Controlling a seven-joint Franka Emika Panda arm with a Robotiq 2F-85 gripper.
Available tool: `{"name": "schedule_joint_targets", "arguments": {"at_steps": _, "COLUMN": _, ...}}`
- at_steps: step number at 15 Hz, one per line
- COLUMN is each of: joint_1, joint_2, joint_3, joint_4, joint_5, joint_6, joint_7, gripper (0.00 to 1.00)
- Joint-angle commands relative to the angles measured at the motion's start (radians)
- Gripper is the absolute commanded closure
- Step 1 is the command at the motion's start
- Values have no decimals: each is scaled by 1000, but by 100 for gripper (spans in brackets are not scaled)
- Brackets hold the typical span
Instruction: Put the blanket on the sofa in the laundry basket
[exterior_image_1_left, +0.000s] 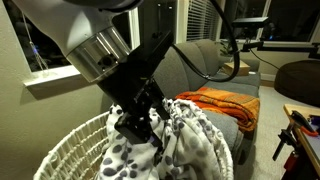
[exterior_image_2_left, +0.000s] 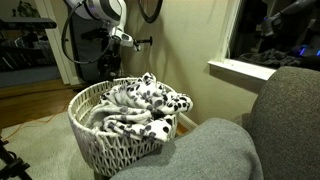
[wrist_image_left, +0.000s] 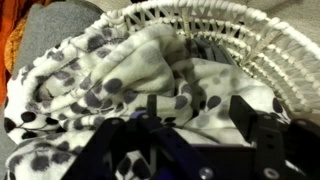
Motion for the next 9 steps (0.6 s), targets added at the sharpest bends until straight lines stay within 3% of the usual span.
{"name": "schedule_joint_targets", "arguments": {"at_steps": 1, "joint_1": -21, "joint_2": -15, "joint_3": -22, "joint_4": -39, "joint_5": 8, "joint_6": -7, "joint_7": 62, "gripper": 1}}
{"name": "schedule_joint_targets", "arguments": {"at_steps": 9, "joint_1": -68, "joint_2": -23, "joint_3": -60, "joint_4": -113, "joint_5": 31, "joint_6": 30, "joint_7": 161, "gripper": 0}}
